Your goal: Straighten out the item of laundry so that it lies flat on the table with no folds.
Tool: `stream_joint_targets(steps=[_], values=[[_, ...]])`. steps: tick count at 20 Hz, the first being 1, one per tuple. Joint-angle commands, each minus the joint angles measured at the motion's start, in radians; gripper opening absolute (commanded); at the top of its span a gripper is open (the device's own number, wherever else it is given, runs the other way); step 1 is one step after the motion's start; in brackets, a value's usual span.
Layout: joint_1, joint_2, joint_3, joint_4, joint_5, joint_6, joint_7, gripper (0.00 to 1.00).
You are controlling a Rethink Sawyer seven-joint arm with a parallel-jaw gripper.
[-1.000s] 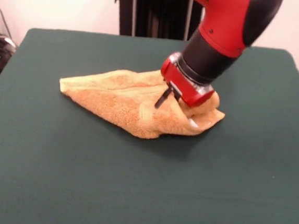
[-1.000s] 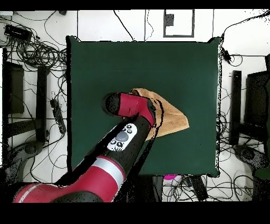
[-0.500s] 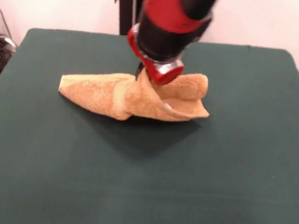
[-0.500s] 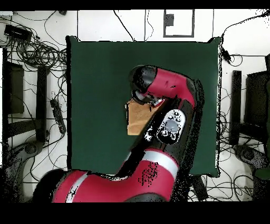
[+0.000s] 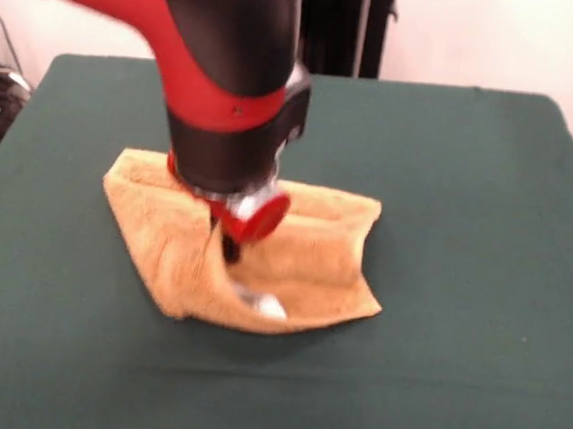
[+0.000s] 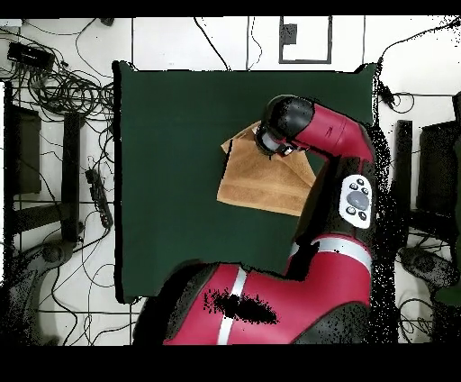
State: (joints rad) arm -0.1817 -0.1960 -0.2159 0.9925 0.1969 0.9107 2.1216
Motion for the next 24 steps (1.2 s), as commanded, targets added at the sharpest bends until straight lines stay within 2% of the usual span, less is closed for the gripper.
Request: stream_joint_targets(steps=[1,3,6,9,13,14,19,21,23,24], values=[[0.024,0.096,0.265,-0.036,-0.088,-0.109,-0.309,0.0],[0.001,0.14,0.313,-0.113,-0.088,0.1,-0.373,0.0],[-0.039,0.209,0.407,-0.226,-0.101,0.326,-0.477,0.0],[-0.061,0.268,0.473,-0.308,-0.105,0.438,-0.536,0.0],[-0.06,0.281,0.47,-0.353,-0.134,0.436,-0.56,0.0],[-0.059,0.278,0.466,-0.351,-0.14,0.433,-0.541,1.0],[-0.045,0.267,0.431,-0.347,-0.154,0.391,-0.474,1.0],[-0.049,0.255,0.434,-0.317,-0.149,0.314,-0.463,1.0],[-0.049,0.234,0.419,-0.283,-0.146,0.248,-0.403,1.0],[-0.05,0.213,0.417,-0.249,-0.151,0.166,-0.39,1.0]])
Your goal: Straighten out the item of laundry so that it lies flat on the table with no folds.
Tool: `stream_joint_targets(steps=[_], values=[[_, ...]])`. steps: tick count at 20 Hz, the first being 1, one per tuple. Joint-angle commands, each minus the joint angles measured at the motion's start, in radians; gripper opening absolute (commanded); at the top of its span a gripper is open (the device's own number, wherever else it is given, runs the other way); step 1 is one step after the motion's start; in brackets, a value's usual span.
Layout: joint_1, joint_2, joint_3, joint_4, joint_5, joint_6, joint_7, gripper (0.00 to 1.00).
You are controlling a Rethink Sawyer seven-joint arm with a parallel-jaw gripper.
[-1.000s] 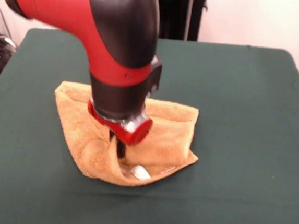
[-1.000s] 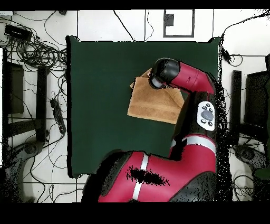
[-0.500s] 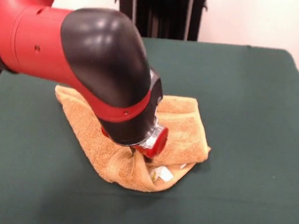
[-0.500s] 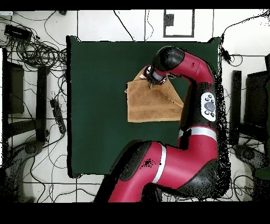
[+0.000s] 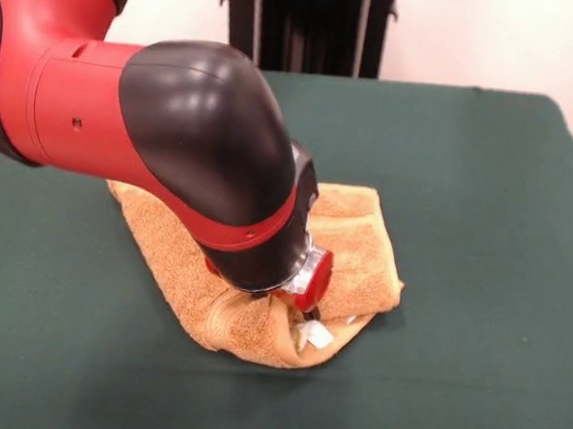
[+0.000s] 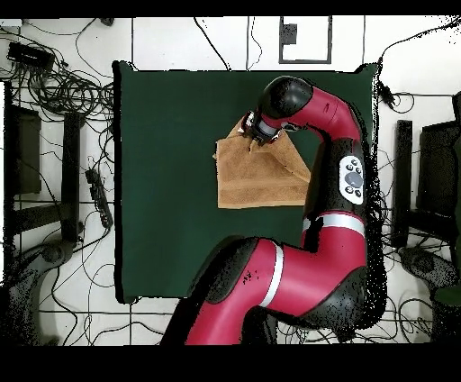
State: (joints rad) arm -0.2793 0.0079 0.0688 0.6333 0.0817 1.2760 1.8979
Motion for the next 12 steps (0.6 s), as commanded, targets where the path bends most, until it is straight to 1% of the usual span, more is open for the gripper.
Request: stream_joint_targets(steps=[1,2,4,7,10,12], values=[[0.049,-0.02,0.123,0.15,-0.048,-0.292,-0.144,1.0],[0.055,-0.055,0.103,0.191,-0.067,-0.371,-0.114,1.0],[0.072,-0.127,0.06,0.26,-0.107,-0.454,-0.066,1.0],[0.091,-0.206,0.015,0.321,-0.152,-0.494,-0.014,1.0],[0.113,-0.28,-0.028,0.375,-0.193,-0.5,0.014,1.0],[0.126,-0.337,-0.052,0.401,-0.201,-0.415,0.013,1.0]])
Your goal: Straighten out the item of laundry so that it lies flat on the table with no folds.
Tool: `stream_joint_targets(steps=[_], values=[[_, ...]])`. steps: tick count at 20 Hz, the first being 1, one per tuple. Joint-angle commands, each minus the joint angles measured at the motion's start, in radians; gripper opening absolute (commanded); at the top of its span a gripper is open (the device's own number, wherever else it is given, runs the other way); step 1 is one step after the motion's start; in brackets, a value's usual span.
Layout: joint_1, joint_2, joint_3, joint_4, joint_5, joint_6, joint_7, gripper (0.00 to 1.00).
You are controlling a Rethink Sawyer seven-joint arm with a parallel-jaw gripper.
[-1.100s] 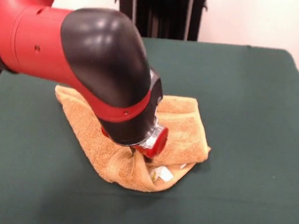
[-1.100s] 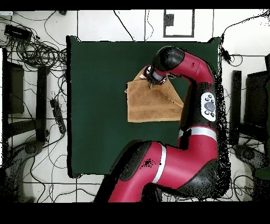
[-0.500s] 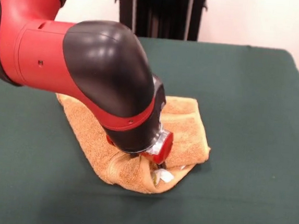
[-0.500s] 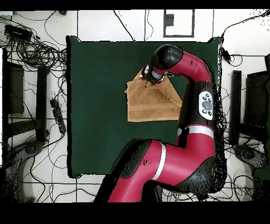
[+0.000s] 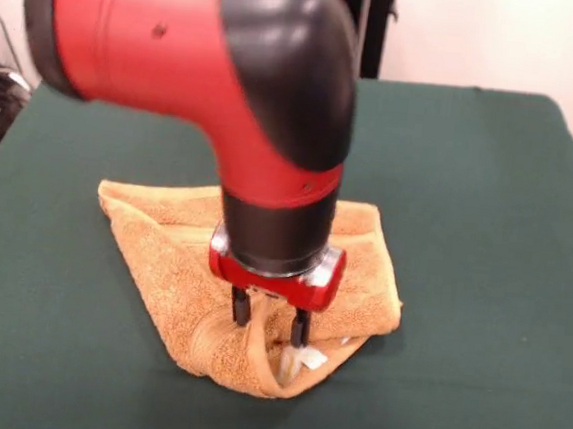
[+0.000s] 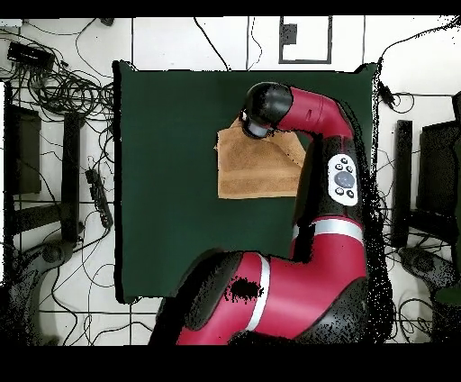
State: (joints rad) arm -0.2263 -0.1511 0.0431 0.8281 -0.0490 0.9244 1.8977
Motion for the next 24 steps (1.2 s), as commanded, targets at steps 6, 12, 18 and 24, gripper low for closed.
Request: stream_joint_targets(steps=[6,12,18,24], values=[[0.086,-0.235,-0.047,0.132,-0.082,0.328,-0.082,1.0],[0.078,-0.261,-0.033,0.145,-0.1,0.338,-0.085,1.0],[0.06,-0.216,-0.005,0.152,-0.126,0.201,-0.05,1.0],[0.039,-0.201,0.056,0.268,-0.072,0.039,0.0,1.0]])
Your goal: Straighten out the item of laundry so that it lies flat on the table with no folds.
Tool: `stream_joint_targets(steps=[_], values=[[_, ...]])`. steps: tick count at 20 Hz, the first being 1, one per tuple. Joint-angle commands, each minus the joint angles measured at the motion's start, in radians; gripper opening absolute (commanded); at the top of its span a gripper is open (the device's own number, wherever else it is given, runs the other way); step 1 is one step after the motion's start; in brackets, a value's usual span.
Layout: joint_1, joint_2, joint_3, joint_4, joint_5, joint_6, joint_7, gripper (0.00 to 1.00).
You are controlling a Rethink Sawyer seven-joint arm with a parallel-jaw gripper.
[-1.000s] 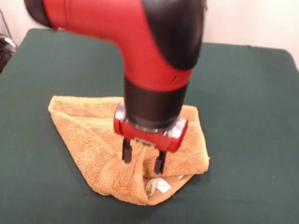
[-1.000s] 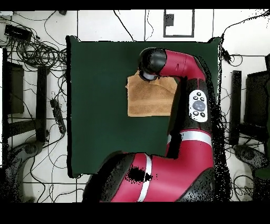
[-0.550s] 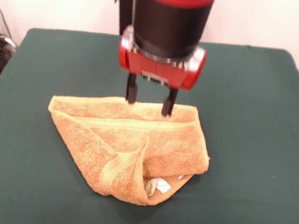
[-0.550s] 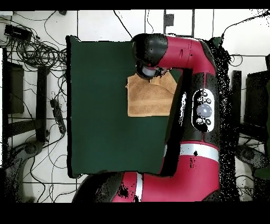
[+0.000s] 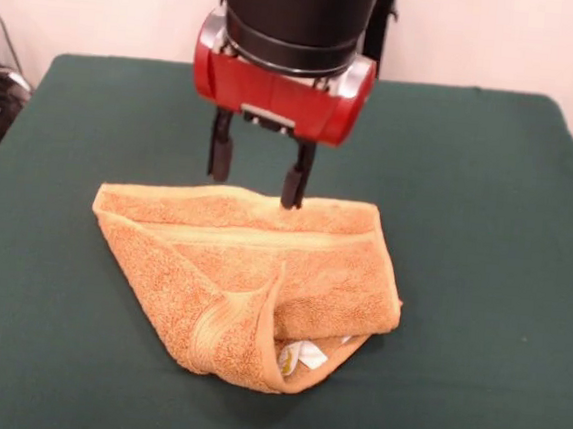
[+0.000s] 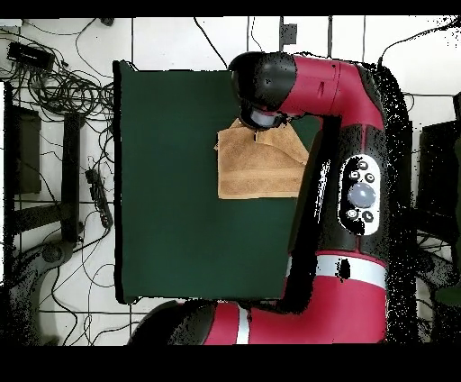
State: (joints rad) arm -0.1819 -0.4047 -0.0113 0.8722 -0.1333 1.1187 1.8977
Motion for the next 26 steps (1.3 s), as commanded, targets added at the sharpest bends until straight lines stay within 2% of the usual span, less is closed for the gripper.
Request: stream_joint_targets(steps=[1,8,17,26], values=[[-0.009,0.055,0.113,0.236,0.015,-0.178,0.006,1.0],[0.0,0.079,0.107,0.281,0.027,-0.267,0.071,1.0],[0.009,0.068,0.119,0.345,0.08,-0.307,0.113,1.0],[0.029,0.074,0.108,0.358,0.104,-0.353,0.141,1.0]])
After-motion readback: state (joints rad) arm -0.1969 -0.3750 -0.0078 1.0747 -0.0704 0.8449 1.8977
